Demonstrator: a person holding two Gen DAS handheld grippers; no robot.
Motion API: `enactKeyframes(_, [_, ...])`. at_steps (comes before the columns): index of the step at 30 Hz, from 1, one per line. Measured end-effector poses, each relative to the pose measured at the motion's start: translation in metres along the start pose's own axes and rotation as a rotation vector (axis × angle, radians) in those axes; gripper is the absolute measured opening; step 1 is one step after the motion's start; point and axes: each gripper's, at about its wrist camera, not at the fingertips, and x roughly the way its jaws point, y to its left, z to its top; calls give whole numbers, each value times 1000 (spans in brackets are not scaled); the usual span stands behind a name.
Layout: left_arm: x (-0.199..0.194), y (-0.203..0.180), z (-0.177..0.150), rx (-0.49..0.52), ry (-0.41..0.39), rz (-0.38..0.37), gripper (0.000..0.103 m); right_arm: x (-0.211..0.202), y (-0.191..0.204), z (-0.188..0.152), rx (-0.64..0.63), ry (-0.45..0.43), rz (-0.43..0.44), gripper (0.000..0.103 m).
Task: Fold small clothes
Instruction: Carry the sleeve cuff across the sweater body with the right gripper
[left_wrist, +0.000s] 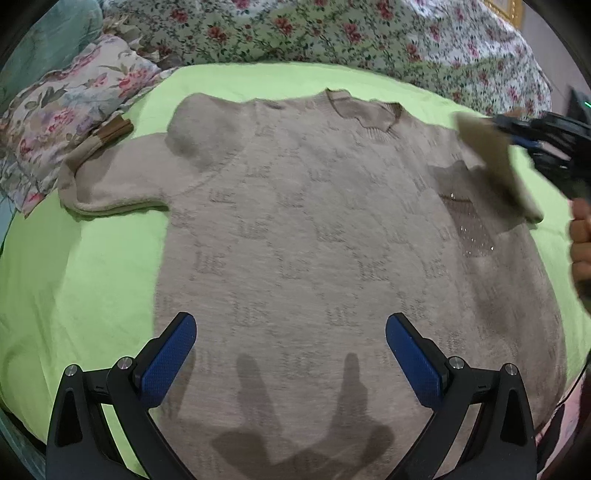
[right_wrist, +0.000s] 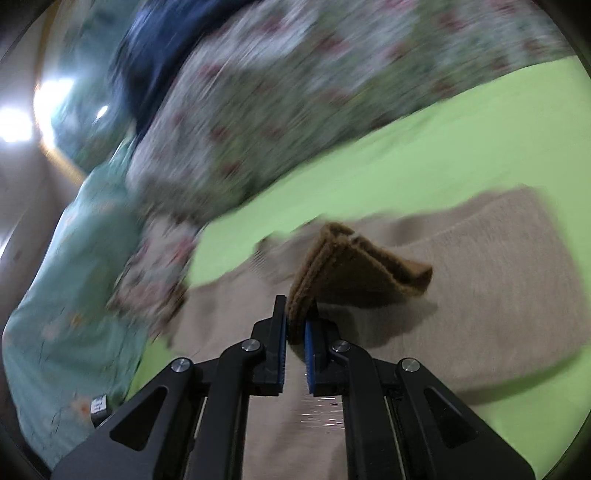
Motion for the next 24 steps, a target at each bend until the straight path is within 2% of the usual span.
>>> enactKeyframes(3, [-3, 12, 1, -17, -14, -11, 103, 53, 30, -11, 12, 82, 57, 9])
enactKeyframes(6, [-4, 22, 1, -35, -20, -22, 103, 89, 49, -21, 27, 143, 100, 9])
enactKeyframes(11, [2, 34, 3, -60, -17, -49, 103, 139, 78, -37, 28, 231, 120, 10])
enactKeyframes(13, [11, 34, 7, -66, -4, -62, 103, 155, 81, -41, 47, 267, 134, 15])
enactKeyframes(15, [22, 33, 14, -68, 9, -85, 103, 165, 77, -42, 78, 298, 135, 38])
enactKeyframes(16, [29, 31, 18, -67, 17, -95, 103, 163, 75, -43, 88, 294, 153, 57])
enactKeyframes(17, [36, 28, 23, -66, 27, -101, 103, 158, 74, -44, 87, 277, 162, 64])
enactKeyframes(21, [67, 17, 50, -68, 53, -135, 103, 119, 60, -42, 83, 205, 149, 64])
enactKeyframes(24, [91, 13, 73, -78, 59, -152, 103, 71, 37, -43, 112, 123, 107, 66])
